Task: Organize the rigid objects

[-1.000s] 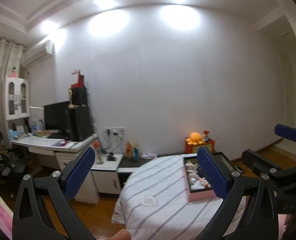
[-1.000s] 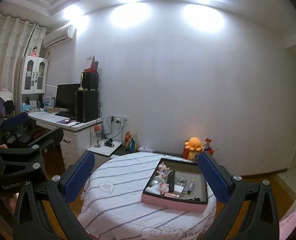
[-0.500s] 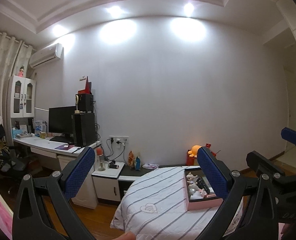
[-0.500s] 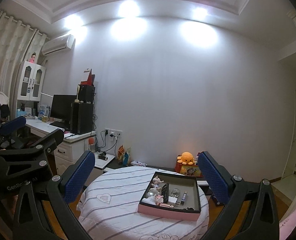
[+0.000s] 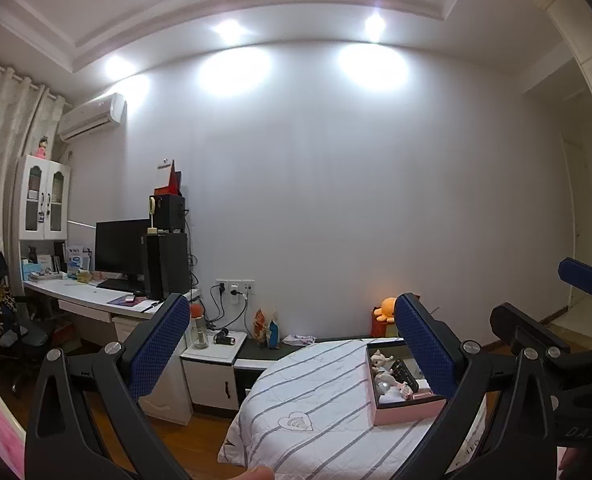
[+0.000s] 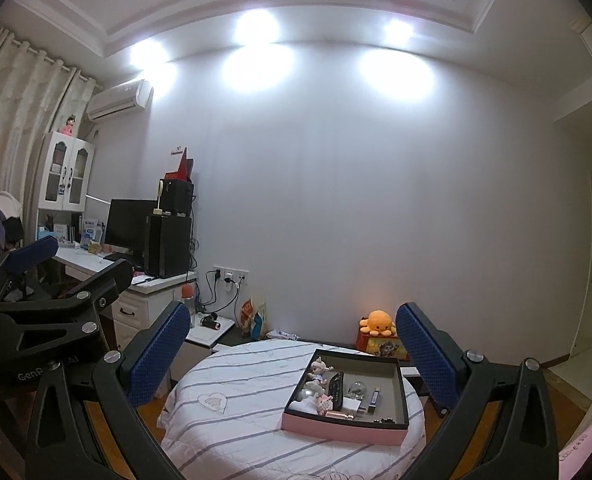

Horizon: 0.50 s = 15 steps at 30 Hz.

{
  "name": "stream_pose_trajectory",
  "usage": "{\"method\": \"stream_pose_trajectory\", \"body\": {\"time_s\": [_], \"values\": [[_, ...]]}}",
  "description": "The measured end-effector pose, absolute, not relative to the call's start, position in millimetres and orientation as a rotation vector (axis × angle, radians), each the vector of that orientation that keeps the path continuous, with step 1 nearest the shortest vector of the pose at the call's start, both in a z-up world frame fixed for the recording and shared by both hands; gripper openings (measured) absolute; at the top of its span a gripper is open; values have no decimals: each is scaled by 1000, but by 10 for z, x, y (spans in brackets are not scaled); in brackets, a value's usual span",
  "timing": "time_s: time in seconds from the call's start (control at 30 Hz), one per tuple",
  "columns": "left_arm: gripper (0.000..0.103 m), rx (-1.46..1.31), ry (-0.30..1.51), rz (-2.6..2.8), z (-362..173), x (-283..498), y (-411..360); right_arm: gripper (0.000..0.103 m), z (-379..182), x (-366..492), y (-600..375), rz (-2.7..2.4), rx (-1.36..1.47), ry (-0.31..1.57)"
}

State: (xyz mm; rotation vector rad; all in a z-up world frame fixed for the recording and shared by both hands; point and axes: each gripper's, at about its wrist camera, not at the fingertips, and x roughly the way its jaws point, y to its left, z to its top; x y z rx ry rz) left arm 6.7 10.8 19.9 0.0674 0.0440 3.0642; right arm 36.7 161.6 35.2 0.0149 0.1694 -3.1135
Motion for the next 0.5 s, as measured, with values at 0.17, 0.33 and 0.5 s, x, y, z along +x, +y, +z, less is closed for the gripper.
{"method": "stream_pose_trajectory", "body": {"time_s": [0.17,0.33,0.5], "values": [[103,82,43,3076,78,32,105,103,245,338,1591,-3114,-5,164],[103,-30,69,3080,-72,-166,117,103,101,178,1571,-3124,79,152],[103,-91,58,3066,-149,-299,136,103,30,114,1580,-3164,101,150]]}}
